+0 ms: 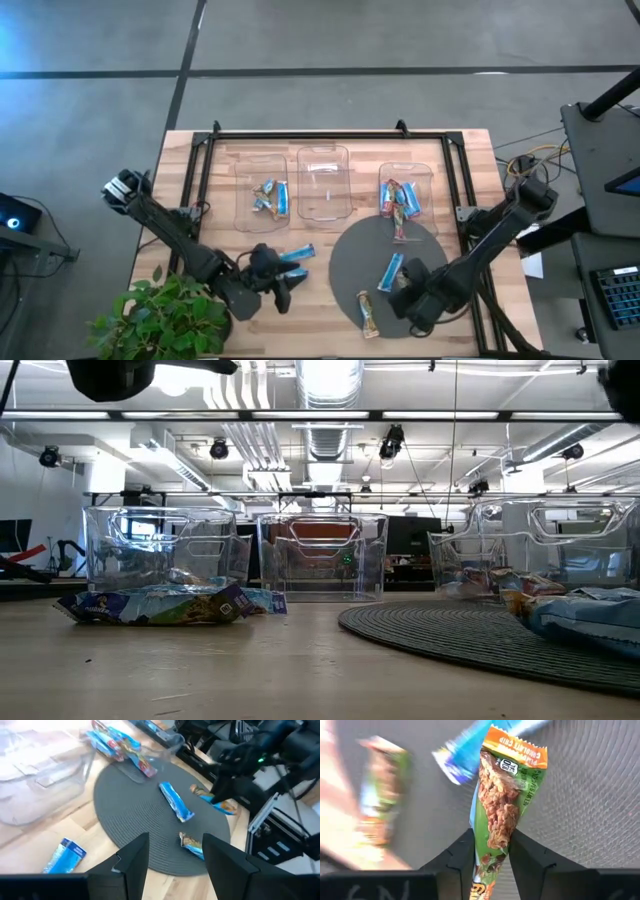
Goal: Pick and place Granola Bars by type
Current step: Put the yellow granola bar into the left transparent bin
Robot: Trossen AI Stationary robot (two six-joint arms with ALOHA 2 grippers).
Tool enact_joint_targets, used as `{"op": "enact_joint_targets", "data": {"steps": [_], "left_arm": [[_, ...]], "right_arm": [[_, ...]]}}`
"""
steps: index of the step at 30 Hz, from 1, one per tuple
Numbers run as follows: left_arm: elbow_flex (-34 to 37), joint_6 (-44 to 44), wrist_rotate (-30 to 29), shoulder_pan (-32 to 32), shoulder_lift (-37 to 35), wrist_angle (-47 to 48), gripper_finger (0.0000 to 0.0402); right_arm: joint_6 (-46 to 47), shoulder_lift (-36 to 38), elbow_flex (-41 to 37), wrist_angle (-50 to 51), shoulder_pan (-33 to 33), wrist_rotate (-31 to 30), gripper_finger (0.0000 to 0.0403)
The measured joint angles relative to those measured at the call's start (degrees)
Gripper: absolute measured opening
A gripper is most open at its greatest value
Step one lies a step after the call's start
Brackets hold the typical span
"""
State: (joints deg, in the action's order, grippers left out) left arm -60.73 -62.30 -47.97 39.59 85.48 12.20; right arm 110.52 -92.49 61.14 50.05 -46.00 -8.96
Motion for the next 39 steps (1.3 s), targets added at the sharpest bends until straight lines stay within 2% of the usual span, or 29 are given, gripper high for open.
{"op": "enact_joint_targets", "data": {"steps": [3, 7, 10, 13, 16, 20, 23, 27, 33, 37, 39], "left_arm": [[0.0, -2.9, -3.0, 0.0, -1.7, 3.6, 0.0167], [0.0, -13.9, -9.5, -0.1, -5.1, 14.7, 0.0167], [0.0, -23.1, -12.8, -0.3, -8.2, 26.0, 0.0167], [0.0, -31.1, -13.4, -1.4, -11.2, 37.2, 0.0167], [0.0, -35.9, -13.4, -2.6, -14.1, 45.7, 0.0167], [0.0, -36.8, -13.2, -3.3, -18.1, 52.8, 0.0167], [0.0, -38.3, -13.2, -3.6, -21.3, 56.9, 0.0167], [0.0, -41.2, -13.2, -4.3, -24.5, 62.9, 0.0167], [0.1, -42.8, -13.2, -5.8, -27.0, 67.1, 0.0167], [0.1, -42.8, -11.6, -6.5, -27.5, 67.6, 0.0168], [0.1, -42.8, -9.9, -6.5, -27.5, 68.2, 0.0168]], "right_arm": [[0.0, 3.2, 2.5, 1.7, 0.2, -6.5, 0.0102], [-1.4, 6.8, 4.7, 1.6, 2.4, -17.1, 0.0097], [-9.1, 8.5, 5.1, -0.5, 8.2, -18.0, 0.0094], [-22.3, 9.2, 5.1, -9.8, 15.7, -17.7, 0.0092], [-34.2, 9.0, 5.2, -21.9, 24.2, -12.8, 0.0092], [-44.1, 6.7, 5.2, -35.7, 35.6, -3.3, 0.0092], [-47.6, 3.4, 5.2, -45.9, 42.6, 6.0, 0.0091], [-47.5, -3.4, 6.4, -57.8, 48.9, 16.7, 0.0091], [-50.7, -18.1, 18.7, -59.7, 53.0, 27.1, 0.0091], [-52.5, -26.7, 29.6, -58.8, 53.5, 26.2, 0.0091], [-53.3, -29.8, 34.5, -54.8, 53.9, 25.6, 0.0093]]}}
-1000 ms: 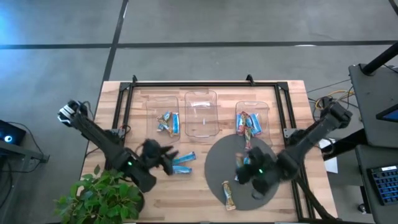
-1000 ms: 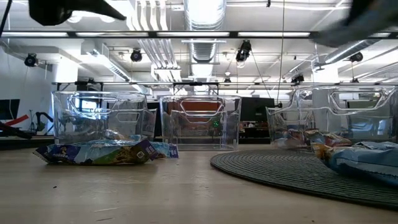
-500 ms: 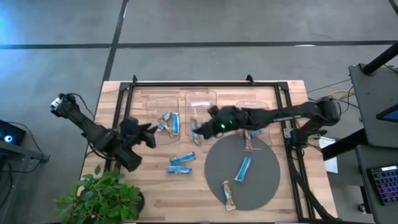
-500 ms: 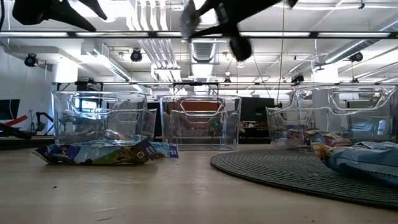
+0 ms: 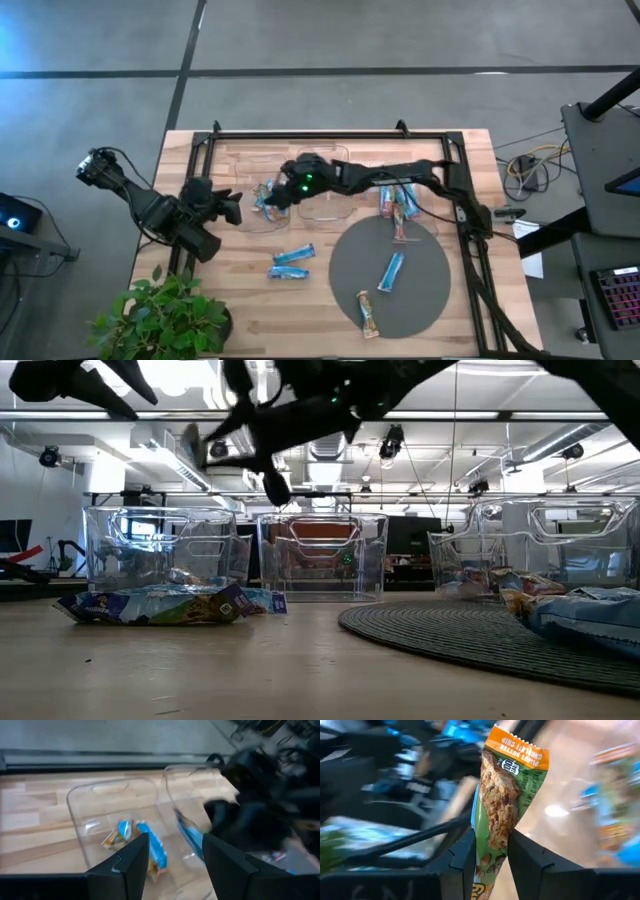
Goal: Pick and place Granola Bars by type
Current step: Put the yellow granola bar into the left transparent bin
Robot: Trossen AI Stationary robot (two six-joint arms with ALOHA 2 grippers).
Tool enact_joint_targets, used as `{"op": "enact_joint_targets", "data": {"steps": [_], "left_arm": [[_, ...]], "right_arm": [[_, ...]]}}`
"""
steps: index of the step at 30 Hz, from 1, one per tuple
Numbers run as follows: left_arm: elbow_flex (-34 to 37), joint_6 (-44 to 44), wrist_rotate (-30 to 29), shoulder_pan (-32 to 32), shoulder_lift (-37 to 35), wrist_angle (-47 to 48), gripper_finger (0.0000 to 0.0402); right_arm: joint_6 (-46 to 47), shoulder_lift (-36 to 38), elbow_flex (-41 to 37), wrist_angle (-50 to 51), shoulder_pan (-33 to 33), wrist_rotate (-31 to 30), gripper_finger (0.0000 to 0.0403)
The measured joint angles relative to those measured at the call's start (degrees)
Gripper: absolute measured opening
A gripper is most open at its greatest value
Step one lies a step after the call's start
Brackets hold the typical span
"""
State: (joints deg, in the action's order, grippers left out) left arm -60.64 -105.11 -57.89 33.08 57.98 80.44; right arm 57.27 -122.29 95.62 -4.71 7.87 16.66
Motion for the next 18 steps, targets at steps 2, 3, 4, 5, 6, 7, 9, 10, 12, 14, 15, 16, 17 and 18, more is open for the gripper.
{"op": "enact_joint_targets", "data": {"steps": [2, 3, 4, 5, 6, 7, 9, 10, 12, 14, 15, 16, 17, 18], "left_arm": [[0.0, 0.0, 2.1, 0.0, 0.0, 1.2, 0.0168], [0.0, -0.1, 3.0, 0.0, 0.0, 2.1, 0.0168], [0.0, -0.4, 3.7, 0.0, 0.0, 3.4, 0.0168], [0.0, -0.7, 3.9, 0.0, -0.1, 4.6, 0.0168], [0.0, -0.9, 3.9, 0.0, -0.2, 6.0, 0.0168], [0.0, -1.0, 3.9, 0.0, -0.4, 7.7, 0.0168], [0.2, -0.7, 4.0, 0.0, -1.1, 9.8, 0.0168], [0.5, 0.9, 3.9, 0.0, -1.9, 9.5, 0.0168], [1.3, 4.0, 4.7, -0.1, -3.8, 9.1, 0.0168], [2.4, 6.5, 6.5, -0.1, -5.5, 9.1, 0.0168], [3.2, 7.5, 7.0, -0.1, -6.3, 9.1, 0.0168], [4.0, 8.8, 7.5, 0.0, -7.0, 8.8, 0.0168], [5.0, 10.7, 8.1, 0.0, -7.6, 7.7, 0.0168], [6.0, 13.3, 8.7, 0.0, -8.3, 6.2, 0.0168]], "right_arm": [[-3.5, -2.4, 4.7, 6.7, 0.2, -1.8, 0.0099], [-6.4, -3.1, 6.9, 11.4, 0.2, -3.6, 0.0105], [-9.7, -3.8, 9.2, 15.5, 0.2, -5.9, 0.0112], [-13.0, -4.5, 11.6, 18.6, 0.1, -8.1, 0.0119], [-16.1, -5.2, 13.9, 21.7, 0.0, -9.8, 0.0128], [-19.1, -5.9, 16.2, 23.8, -0.2, -10.7, 0.0137], [-23.2, -7.5, 20.4, 26.0, -0.2, -11.6, 0.0156], [-23.9, -8.1, 22.3, 27.5, -0.2, -12.2, 0.0166], [-24.0, -9.3, 26.3, 32.4, -0.2, -13.3, 0.0186], [-25.7, -9.6, 29.2, 38.0, -0.2, -16.6, 0.0204], [-28.0, -9.6, 30.3, 40.3, -0.4, -18.7, 0.0211], [-30.5, -9.1, 30.9, 42.0, -0.8, -21.0, 0.0218], [-32.9, -8.5, 31.1, 44.2, -1.3, -23.5, 0.0224], [-35.2, -7.8, 31.2, 46.7, -2.0, -25.6, 0.0229]]}}
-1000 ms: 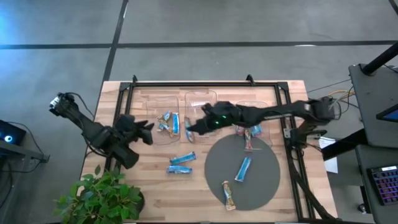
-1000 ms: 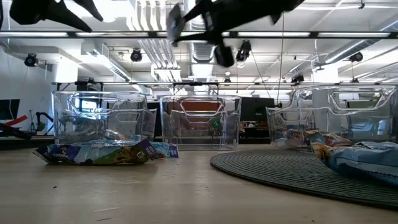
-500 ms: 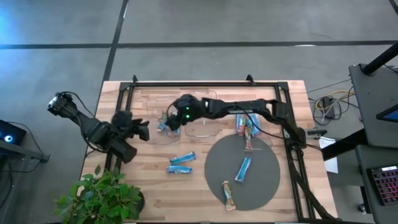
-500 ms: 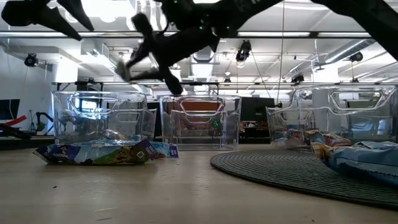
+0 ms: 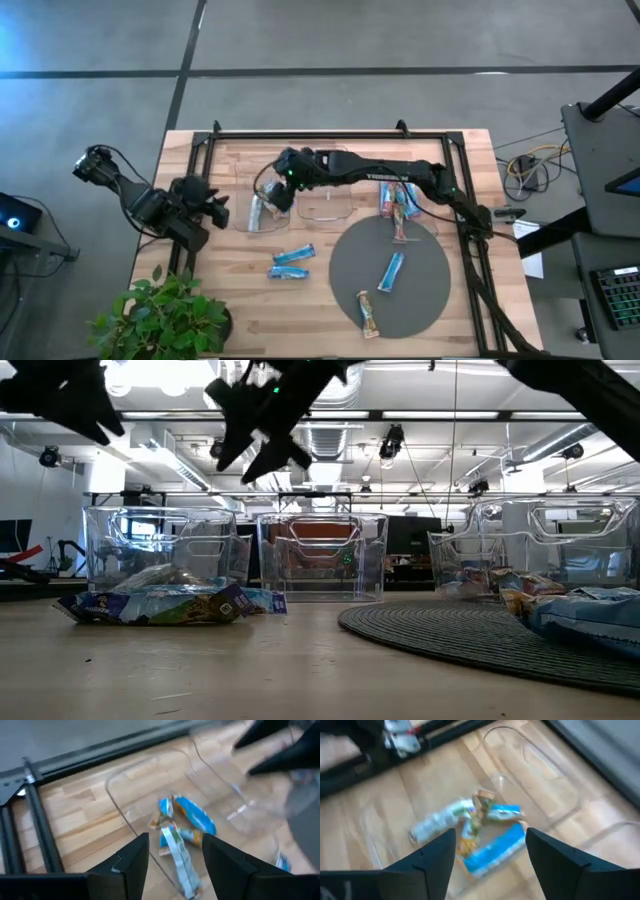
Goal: Pick and place Granola Bars by type
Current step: Put the yellow granola bar into the left transparent bin
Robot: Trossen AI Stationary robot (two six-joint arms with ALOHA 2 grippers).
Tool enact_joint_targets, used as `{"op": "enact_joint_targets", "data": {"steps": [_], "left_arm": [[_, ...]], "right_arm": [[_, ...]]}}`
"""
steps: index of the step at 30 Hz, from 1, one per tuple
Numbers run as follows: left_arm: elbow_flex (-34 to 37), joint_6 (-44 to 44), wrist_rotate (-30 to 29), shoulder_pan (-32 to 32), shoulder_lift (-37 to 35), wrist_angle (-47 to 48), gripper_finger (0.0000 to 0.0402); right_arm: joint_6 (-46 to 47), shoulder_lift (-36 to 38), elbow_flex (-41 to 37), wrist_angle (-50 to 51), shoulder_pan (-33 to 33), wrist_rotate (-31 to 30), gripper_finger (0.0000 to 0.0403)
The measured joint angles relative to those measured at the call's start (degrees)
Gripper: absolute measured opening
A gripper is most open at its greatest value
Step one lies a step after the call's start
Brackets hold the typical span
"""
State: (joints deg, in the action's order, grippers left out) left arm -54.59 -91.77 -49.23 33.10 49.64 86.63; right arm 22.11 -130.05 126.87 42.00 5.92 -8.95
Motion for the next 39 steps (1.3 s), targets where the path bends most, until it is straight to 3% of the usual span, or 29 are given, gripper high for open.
{"op": "enact_joint_targets", "data": {"steps": [4, 9, 14, 19, 25, 32, 36, 39], "left_arm": [[4.2, 12.6, 2.3, 0.0, -1.8, -9.9, 0.0168], [8.5, 29.0, 4.7, -0.5, -2.6, -24.3, 0.0168], [10.9, 37.9, 8.8, -2.6, -2.7, -30.4, 0.0168], [11.9, 40.7, 11.3, -4.4, -3.2, -31.3, 0.0168], [11.7, 41.1, 11.3, -4.9, -4.3, -31.7, 0.0168], [11.7, 43.8, 12.8, -4.9, -5.4, -31.6, 0.0168], [11.7, 45.0, 14.1, -4.9, -5.4, -31.6, 0.0168], [11.7, 45.7, 14.3, -4.9, -5.4, -31.6, 0.0168]], "right_arm": [[0.5, 3.4, 0.5, 11.8, -3.5, -6.5, 0.0241], [17.5, 6.3, 0.2, 30.6, -8.8, -7.6, 0.0241], [38.2, 6.4, -0.3, 43.7, -15.5, 2.9, 0.0241], [51.3, 6.3, -3.0, 43.0, -21.3, 13.1, 0.0242], [59.9, 6.3, -10.4, 40.9, -27.8, 19.3, 0.0242], [73.4, 6.2, -20.6, 23.5, -33.9, 20.5, 0.0242], [80.9, 6.2, -25.1, 22.6, -35.4, 17.0, 0.0248], [81.6, 6.2, -27.0, 21.9, -35.6, 16.3, 0.0255]]}}
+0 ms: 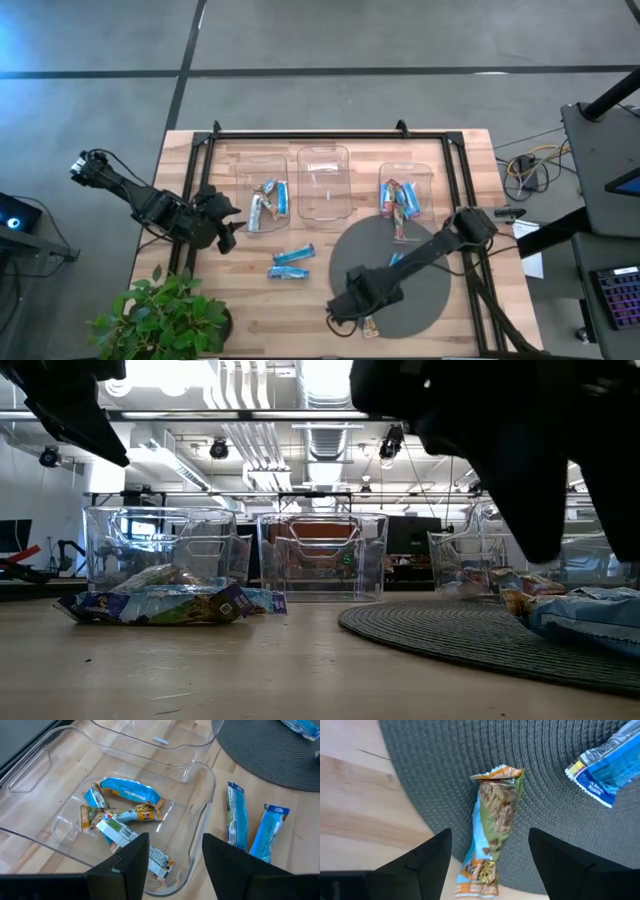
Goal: Pick and place Granola Bars by type
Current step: Put the yellow granola bar into the left transparent bin
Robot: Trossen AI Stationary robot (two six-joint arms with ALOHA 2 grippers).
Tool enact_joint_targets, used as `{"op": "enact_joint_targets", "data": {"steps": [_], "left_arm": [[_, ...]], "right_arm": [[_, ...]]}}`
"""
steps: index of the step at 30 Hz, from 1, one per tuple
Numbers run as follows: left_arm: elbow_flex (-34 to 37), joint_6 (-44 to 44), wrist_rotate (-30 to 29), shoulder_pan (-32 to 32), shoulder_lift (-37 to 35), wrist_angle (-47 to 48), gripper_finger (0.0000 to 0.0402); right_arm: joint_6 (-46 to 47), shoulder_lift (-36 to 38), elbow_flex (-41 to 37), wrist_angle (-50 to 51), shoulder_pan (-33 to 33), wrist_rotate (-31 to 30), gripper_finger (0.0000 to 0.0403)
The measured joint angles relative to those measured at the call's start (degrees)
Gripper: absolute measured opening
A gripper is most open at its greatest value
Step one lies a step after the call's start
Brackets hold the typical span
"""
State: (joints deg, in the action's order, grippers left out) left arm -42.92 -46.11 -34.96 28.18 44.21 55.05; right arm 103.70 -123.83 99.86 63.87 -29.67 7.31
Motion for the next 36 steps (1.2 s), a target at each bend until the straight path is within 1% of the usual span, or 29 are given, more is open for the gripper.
{"op": "enact_joint_targets", "data": {"steps": [6, 9, 13, 20, 23, 25, 27, 31, 34, 36], "left_arm": [[0.0, 0.5, 0.0, 0.0, 0.0, 0.5, 0.0168], [0.0, 0.5, 0.0, 0.0, 0.0, 1.2, 0.0168], [0.0, 0.0, 0.0, 0.0, 0.0, 1.7, 0.0168], [0.0, -0.5, 0.0, -0.1, 0.0, 1.8, 0.0168], [0.0, -1.0, 0.0, -0.5, 0.0, 1.8, 0.0168], [0.0, -1.1, 0.0, -0.7, 0.0, 1.8, 0.0168], [-0.4, -1.1, 0.0, -0.7, 0.0, 2.4, 0.0168], [-3.2, -2.3, 0.2, -0.7, -0.1, 8.3, 0.0168], [-6.3, -5.2, -0.5, -0.7, -0.7, 14.2, 0.0168], [-8.4, -7.6, -2.0, -0.7, -1.1, 17.5, 0.0168]], "right_arm": [[-2.4, 0.0, -5.0, -4.2, 0.3, 0.0, 0.0262], [-3.5, 0.0, -6.7, -6.9, 0.2, 0.1, 0.0250], [-5.1, 0.0, -7.8, -8.3, 0.4, 1.1, 0.0209], [-9.3, 0.1, -7.8, -8.1, 0.9, 1.6, 0.0108], [-11.1, 0.7, -7.4, -8.1, 1.2, 1.3, 0.0083], [-12.0, 2.2, -7.0, -8.0, 1.6, -0.6, 0.0079], [-12.5, 4.7, -6.2, -8.1, 2.4, -4.0, 0.0080], [-13.6, 11.0, -5.8, -8.0, 6.5, -13.4, 0.0083], [-19.4, 15.4, -6.1, -12.0, 11.8, -19.2, 0.0082], [-24.9, 17.4, -6.2, -17.7, 16.2, -20.3, 0.0079]]}}
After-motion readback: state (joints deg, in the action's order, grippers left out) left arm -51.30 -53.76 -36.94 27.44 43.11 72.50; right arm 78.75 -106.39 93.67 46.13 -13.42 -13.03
